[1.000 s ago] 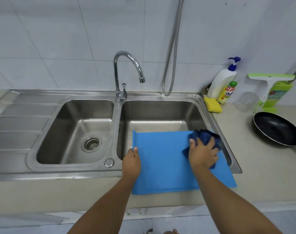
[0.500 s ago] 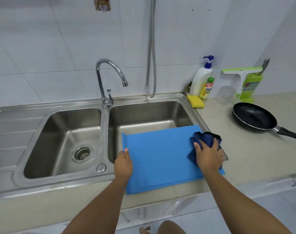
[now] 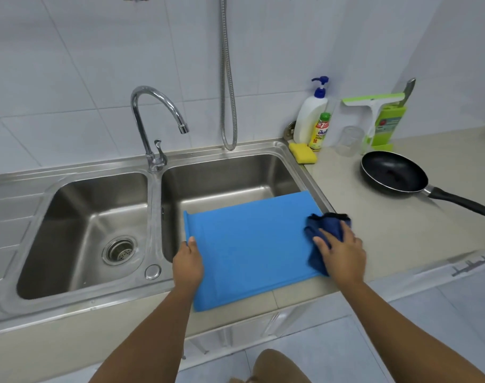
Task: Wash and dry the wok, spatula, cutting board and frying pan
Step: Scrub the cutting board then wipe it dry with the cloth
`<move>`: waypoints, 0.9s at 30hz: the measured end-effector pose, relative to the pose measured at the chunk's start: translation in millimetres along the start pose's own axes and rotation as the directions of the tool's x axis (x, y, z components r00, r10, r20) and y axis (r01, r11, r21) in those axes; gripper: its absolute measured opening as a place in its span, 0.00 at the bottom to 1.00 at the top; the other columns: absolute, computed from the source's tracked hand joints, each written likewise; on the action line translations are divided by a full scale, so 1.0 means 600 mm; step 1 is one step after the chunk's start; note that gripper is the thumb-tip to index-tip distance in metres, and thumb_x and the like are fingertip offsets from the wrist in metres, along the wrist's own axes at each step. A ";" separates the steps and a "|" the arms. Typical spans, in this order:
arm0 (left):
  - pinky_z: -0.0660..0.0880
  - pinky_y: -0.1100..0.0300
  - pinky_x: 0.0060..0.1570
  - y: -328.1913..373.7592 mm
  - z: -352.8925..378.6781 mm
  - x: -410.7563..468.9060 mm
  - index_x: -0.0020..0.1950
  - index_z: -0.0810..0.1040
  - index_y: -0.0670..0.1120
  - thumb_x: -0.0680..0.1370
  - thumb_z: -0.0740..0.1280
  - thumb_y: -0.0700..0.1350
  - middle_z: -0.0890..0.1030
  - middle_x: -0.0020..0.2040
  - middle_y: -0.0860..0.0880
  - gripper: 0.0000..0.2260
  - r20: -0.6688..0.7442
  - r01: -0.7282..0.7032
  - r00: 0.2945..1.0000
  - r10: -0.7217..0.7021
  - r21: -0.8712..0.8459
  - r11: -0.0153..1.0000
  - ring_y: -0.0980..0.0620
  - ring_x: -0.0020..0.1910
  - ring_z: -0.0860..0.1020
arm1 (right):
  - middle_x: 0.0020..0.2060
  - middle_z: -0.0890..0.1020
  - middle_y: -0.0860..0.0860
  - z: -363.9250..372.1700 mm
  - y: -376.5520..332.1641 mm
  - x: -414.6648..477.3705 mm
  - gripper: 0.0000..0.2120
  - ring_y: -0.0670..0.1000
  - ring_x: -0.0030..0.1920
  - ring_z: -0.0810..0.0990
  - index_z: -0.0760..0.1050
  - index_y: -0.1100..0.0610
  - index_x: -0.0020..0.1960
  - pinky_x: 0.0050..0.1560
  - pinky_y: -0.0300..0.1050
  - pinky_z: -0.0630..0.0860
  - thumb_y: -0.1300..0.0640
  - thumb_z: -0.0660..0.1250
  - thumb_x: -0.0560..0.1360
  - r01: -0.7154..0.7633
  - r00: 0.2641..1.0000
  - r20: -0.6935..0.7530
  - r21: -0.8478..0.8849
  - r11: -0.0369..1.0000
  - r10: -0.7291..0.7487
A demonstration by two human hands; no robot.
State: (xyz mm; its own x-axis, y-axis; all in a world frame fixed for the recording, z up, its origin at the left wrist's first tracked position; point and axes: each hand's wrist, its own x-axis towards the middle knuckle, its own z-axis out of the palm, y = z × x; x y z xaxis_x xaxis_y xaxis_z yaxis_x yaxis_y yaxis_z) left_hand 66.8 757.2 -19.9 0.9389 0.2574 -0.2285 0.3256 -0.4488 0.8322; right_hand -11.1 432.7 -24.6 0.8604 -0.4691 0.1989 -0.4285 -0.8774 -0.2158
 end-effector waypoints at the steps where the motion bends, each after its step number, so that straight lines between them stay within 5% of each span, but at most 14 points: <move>1: 0.67 0.54 0.43 0.001 0.000 0.001 0.51 0.72 0.39 0.84 0.49 0.55 0.75 0.44 0.44 0.22 -0.001 -0.003 1.000 0.003 0.006 1.000 0.44 0.44 0.74 | 0.73 0.67 0.55 0.001 0.006 -0.004 0.19 0.63 0.58 0.72 0.79 0.45 0.64 0.54 0.55 0.72 0.39 0.61 0.78 -0.108 0.994 0.010 -0.006 0.994 0.108; 4: 0.66 0.54 0.45 0.000 0.001 0.002 0.51 0.72 0.39 0.84 0.49 0.54 0.74 0.46 0.43 0.21 -0.010 -0.005 1.000 0.006 0.026 1.000 0.43 0.46 0.73 | 0.70 0.72 0.58 0.018 -0.056 -0.038 0.18 0.64 0.53 0.75 0.83 0.48 0.58 0.48 0.55 0.72 0.40 0.63 0.77 -0.102 0.990 -0.103 -0.033 0.994 0.099; 7: 0.66 0.54 0.46 0.004 -0.002 -0.002 0.52 0.72 0.39 0.84 0.49 0.54 0.74 0.46 0.43 0.21 -0.009 -0.009 1.000 0.009 0.030 1.000 0.44 0.46 0.73 | 0.66 0.76 0.55 0.037 -0.165 -0.089 0.21 0.60 0.45 0.77 0.84 0.43 0.53 0.41 0.50 0.74 0.37 0.56 0.74 0.196 0.974 -0.121 0.031 0.980 -0.190; 11: 0.65 0.54 0.45 0.005 -0.003 -0.002 0.49 0.71 0.39 0.84 0.49 0.54 0.74 0.44 0.44 0.20 -0.014 -0.017 1.000 0.018 0.029 0.999 0.45 0.44 0.72 | 0.67 0.76 0.52 0.033 -0.187 -0.090 0.20 0.57 0.47 0.79 0.83 0.41 0.55 0.42 0.49 0.75 0.35 0.56 0.75 0.550 0.835 -0.078 0.090 0.830 -0.544; 13: 0.66 0.54 0.44 0.002 -0.003 0.000 0.48 0.71 0.39 0.84 0.49 0.54 0.74 0.44 0.44 0.21 -0.012 -0.021 1.000 0.022 0.024 0.999 0.44 0.44 0.73 | 0.67 0.75 0.53 0.029 -0.130 -0.059 0.20 0.59 0.46 0.79 0.83 0.42 0.55 0.42 0.50 0.76 0.35 0.58 0.75 0.527 0.849 -0.081 0.078 0.846 -0.521; 17: 0.66 0.54 0.45 -0.003 0.000 0.002 0.49 0.71 0.39 0.84 0.49 0.55 0.74 0.45 0.43 0.22 -0.019 -0.009 1.000 0.010 0.019 1.000 0.44 0.45 0.73 | 0.69 0.73 0.57 0.009 0.002 -0.017 0.20 0.63 0.51 0.77 0.83 0.45 0.57 0.48 0.54 0.75 0.37 0.59 0.76 0.158 0.983 -0.106 0.059 0.986 -0.151; 19: 0.66 0.54 0.45 -0.001 0.000 0.001 0.49 0.71 0.38 0.84 0.49 0.55 0.74 0.45 0.43 0.22 -0.023 -0.009 1.000 0.009 0.023 1.000 0.44 0.45 0.73 | 0.72 0.69 0.57 0.009 0.001 -0.017 0.18 0.64 0.56 0.73 0.81 0.46 0.61 0.53 0.57 0.71 0.39 0.62 0.78 -0.101 0.991 -0.077 0.055 0.993 0.105; 21: 0.66 0.53 0.45 0.000 0.001 0.001 0.50 0.72 0.37 0.84 0.49 0.55 0.74 0.45 0.42 0.22 -0.029 -0.011 1.000 0.012 0.027 1.000 0.44 0.45 0.73 | 0.72 0.68 0.58 0.018 -0.054 -0.034 0.17 0.65 0.56 0.72 0.81 0.47 0.61 0.52 0.57 0.70 0.42 0.64 0.77 -0.197 0.976 -0.091 0.032 0.980 0.199; 24: 0.66 0.53 0.46 0.002 0.000 -0.001 0.52 0.72 0.37 0.84 0.49 0.55 0.75 0.46 0.42 0.22 -0.032 -0.004 0.999 0.005 0.023 1.000 0.44 0.46 0.73 | 0.67 0.75 0.56 0.034 -0.166 -0.081 0.19 0.61 0.48 0.77 0.83 0.44 0.55 0.43 0.53 0.73 0.39 0.59 0.74 0.053 0.994 -0.100 0.063 0.997 -0.047; 27: 0.66 0.53 0.47 0.001 0.000 0.000 0.52 0.72 0.38 0.84 0.49 0.55 0.75 0.47 0.43 0.22 -0.024 -0.003 1.000 0.003 0.010 1.000 0.44 0.47 0.74 | 0.67 0.75 0.51 0.035 -0.210 -0.108 0.20 0.56 0.47 0.77 0.82 0.40 0.54 0.42 0.50 0.74 0.36 0.55 0.74 0.376 0.926 -0.054 0.074 0.924 -0.373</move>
State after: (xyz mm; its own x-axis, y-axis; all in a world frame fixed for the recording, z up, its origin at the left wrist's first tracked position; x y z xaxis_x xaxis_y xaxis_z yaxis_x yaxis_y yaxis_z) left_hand 66.8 757.2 -19.4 0.9368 0.2770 -0.2138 0.3243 -0.4579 0.8278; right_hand -7.2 576.0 -30.3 0.9420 -0.1130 0.3161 -0.0519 -0.9793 -0.1955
